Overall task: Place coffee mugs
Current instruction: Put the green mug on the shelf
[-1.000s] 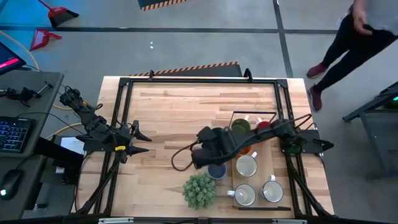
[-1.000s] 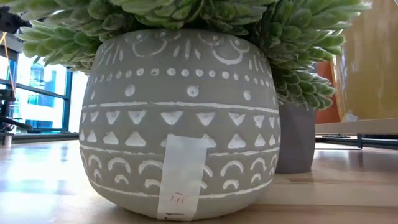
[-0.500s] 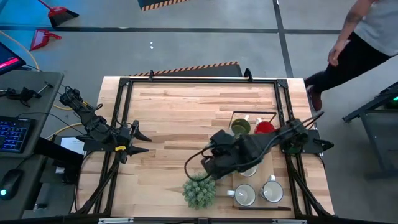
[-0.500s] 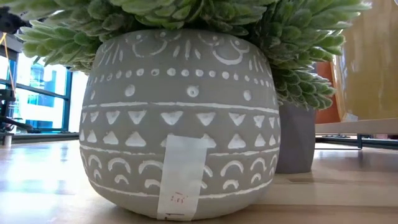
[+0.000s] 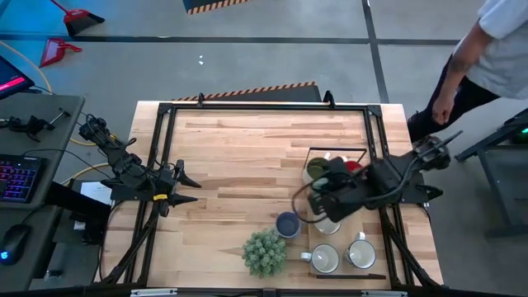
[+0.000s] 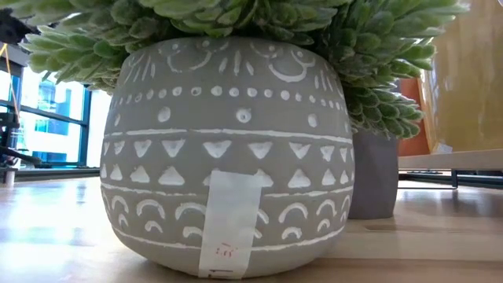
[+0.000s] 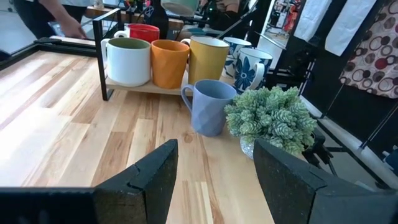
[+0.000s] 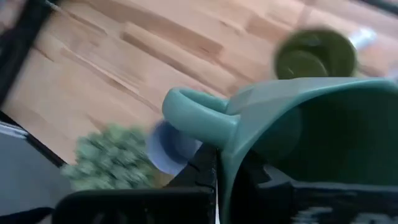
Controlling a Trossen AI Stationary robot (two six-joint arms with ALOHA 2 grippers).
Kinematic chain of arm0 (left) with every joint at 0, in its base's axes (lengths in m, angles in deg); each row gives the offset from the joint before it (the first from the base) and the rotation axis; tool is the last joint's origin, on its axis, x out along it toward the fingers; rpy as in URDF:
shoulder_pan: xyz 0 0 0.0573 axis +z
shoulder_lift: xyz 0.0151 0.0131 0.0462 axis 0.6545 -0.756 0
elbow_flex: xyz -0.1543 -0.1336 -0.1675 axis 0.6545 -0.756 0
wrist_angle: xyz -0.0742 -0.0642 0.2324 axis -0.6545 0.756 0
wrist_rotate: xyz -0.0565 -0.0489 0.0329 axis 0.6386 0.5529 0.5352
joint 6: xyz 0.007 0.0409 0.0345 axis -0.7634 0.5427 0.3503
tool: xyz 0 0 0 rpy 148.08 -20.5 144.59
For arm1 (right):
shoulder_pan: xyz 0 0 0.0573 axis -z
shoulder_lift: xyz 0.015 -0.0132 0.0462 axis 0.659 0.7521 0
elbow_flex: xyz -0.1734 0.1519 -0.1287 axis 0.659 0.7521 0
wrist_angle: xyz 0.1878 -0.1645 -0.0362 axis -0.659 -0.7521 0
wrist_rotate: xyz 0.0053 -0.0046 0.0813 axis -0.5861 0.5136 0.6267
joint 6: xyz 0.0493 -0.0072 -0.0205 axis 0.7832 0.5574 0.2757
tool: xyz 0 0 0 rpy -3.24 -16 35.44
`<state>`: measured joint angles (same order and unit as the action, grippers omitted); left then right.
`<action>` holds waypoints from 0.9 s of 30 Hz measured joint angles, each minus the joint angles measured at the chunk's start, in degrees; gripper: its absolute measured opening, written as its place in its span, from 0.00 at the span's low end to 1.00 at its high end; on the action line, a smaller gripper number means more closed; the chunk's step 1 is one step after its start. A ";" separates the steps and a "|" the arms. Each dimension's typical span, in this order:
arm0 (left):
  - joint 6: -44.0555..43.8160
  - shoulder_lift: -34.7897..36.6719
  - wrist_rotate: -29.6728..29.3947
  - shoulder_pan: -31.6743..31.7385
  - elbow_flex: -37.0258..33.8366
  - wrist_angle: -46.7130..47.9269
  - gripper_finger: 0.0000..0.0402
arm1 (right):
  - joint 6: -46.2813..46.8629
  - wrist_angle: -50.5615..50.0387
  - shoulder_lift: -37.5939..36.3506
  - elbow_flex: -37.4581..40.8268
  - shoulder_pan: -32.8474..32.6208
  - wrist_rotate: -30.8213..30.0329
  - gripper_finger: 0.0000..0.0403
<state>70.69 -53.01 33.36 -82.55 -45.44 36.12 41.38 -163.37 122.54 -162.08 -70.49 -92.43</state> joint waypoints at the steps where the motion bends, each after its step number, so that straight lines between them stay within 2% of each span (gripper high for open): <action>1: 0.00 -0.01 0.00 0.01 0.00 0.12 0.49 | 1.28 0.00 -1.49 2.27 -0.66 0.61 0.00; 14: -1.55 -0.02 -1.07 0.00 0.00 0.21 0.49 | 17.46 0.11 -16.02 21.42 -9.41 4.27 0.00; 19: -1.68 -0.02 -2.01 0.00 0.00 0.19 0.49 | 21.63 -0.02 -17.58 28.23 -10.18 6.67 0.00; 27: -2.14 -0.02 -3.51 0.00 0.00 0.16 0.49 | 27.22 1.19 -16.39 32.85 -10.13 9.41 0.00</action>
<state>68.55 -53.04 29.86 -82.55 -45.44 36.29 68.59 -162.18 106.16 -129.23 -80.62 -83.02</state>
